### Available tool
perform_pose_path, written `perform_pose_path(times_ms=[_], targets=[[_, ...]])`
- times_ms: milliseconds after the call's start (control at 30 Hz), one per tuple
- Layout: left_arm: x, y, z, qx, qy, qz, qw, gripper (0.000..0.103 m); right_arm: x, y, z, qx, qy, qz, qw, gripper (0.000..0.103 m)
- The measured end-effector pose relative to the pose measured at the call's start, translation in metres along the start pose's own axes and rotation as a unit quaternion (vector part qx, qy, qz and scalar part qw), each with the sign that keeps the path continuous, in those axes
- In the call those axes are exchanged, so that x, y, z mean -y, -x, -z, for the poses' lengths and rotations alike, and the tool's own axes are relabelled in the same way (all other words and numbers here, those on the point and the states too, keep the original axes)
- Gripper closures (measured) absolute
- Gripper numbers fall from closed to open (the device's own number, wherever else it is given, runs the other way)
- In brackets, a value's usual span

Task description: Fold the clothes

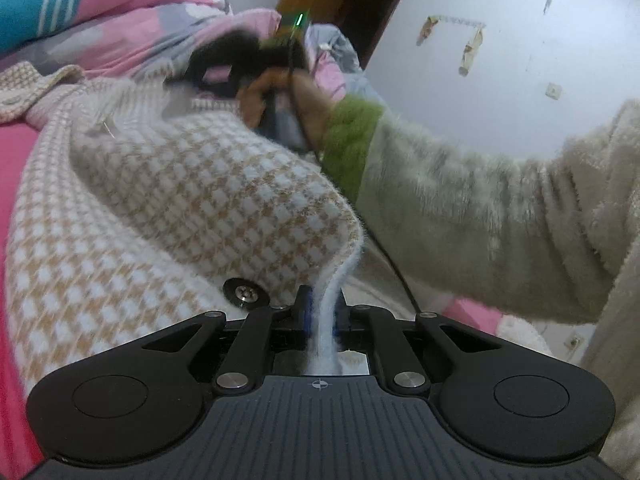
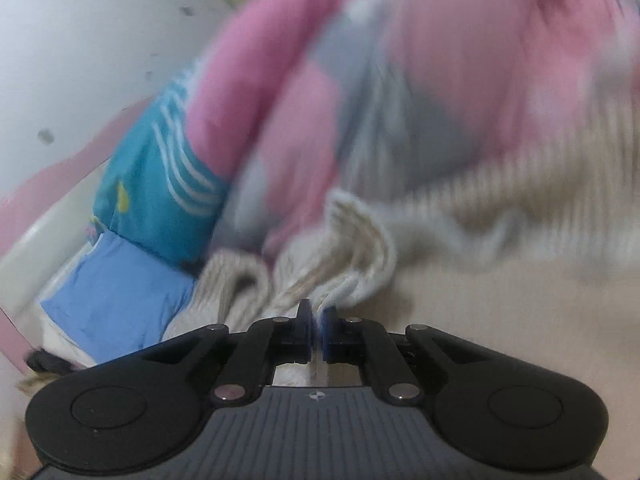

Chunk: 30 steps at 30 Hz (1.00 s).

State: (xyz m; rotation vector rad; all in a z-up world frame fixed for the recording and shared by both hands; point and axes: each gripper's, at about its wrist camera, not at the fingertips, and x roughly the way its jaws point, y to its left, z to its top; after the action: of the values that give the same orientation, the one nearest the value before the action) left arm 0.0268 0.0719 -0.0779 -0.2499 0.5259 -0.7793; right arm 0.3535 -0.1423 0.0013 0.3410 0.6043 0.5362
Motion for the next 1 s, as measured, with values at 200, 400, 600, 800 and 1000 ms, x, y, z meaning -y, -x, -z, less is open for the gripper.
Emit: perform_pose_path(times_ms=[200, 400, 600, 800, 1000], targets=[[0.008, -0.03, -0.013, -0.045, -0.014, 0.004, 0.9989, 0.096, -0.008, -0.013, -0.026, -0.001, 0.143, 0.104, 0.984, 0.099], [0.0, -0.033, -0.011, -0.048, 0.021, 0.016, 0.9985, 0.096, 0.028, -0.053, 0.016, -0.053, 0.18, 0.191, 0.963, 0.097], [0.006, -0.023, -0.01, -0.037, 0.041, 0.038, 0.9978, 0.072, 0.058, -0.001, 0.025, -0.048, 0.077, 0.2, 0.976, 0.074], [0.017, -0.011, -0.008, -0.026, 0.051, 0.063, 0.9964, 0.051, 0.05, 0.124, 0.036, -0.062, -0.051, 0.086, 0.993, 0.062], [0.027, 0.004, -0.005, -0.017, 0.062, 0.082, 0.9945, 0.047, 0.042, 0.186, 0.114, -0.137, -0.146, 0.01, 0.98, 0.058]])
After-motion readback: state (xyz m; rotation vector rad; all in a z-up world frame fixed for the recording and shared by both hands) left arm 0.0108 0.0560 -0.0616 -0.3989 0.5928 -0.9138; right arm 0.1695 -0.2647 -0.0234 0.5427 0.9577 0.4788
